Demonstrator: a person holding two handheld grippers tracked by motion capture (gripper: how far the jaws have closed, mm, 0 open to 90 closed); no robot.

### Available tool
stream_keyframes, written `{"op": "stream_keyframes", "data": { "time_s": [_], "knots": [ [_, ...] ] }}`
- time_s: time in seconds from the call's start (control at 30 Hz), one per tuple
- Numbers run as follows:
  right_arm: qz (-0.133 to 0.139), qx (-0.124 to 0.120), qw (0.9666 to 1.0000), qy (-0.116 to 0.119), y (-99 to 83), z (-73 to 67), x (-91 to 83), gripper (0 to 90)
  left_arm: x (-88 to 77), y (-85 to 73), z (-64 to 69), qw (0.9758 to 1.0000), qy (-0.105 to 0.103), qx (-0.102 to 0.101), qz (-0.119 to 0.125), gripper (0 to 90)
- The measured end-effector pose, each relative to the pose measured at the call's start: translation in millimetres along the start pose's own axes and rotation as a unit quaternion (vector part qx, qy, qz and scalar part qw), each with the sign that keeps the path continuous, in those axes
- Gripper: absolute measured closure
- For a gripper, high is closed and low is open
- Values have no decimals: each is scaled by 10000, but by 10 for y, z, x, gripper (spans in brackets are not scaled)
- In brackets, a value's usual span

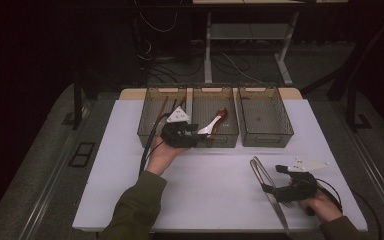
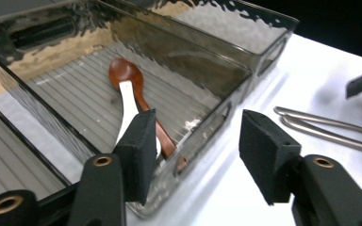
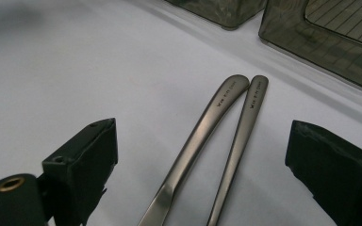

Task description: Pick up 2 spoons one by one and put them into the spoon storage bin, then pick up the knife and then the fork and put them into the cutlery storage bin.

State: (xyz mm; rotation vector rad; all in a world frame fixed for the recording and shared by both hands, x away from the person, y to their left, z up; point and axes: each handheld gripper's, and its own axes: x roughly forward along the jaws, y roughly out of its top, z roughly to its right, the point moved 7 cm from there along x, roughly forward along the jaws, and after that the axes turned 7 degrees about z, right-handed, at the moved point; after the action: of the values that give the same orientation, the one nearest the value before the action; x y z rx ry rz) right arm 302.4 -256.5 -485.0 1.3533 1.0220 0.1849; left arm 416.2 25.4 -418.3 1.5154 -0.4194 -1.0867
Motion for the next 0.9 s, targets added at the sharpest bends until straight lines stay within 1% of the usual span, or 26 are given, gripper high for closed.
{"op": "stream_keyframes", "data": {
  "time_s": [0.1, 0.23, 0.27, 0.33, 0.43, 0.57, 0.9],
  "knots": [
    [20, -11, 10000, -3, 4, -1, -7, 98, -53, -47, 21, 10000, -37, 1, -51, 429],
    [24, -8, 10000, -2, 6, -4, -12, 98, -123, -110, 64, 9999, -106, -63, -46, 403],
    [29, -10, 10000, 5, 7, -5, -13, 98, -144, -136, 77, 9999, -108, -35, -78, 395],
    [32, -11, 10000, 10, 9, -7, -13, 98, -184, -191, 100, 9999, -69, 8, -118, 377],
    [48, -26, 10000, 15, 15, -9, -14, 98, -253, -266, 138, 9999, -30, 18, -144, 349],
    [37, -24, 10000, 11, 13, -12, -14, 98, -353, -348, 173, 9999, 13, 57, -143, 307],
    [41, -19, 10000, 12, 14, -15, -13, 98, -610, -574, 244, 9999, 92, 61, -60, 185]
  ]
}}
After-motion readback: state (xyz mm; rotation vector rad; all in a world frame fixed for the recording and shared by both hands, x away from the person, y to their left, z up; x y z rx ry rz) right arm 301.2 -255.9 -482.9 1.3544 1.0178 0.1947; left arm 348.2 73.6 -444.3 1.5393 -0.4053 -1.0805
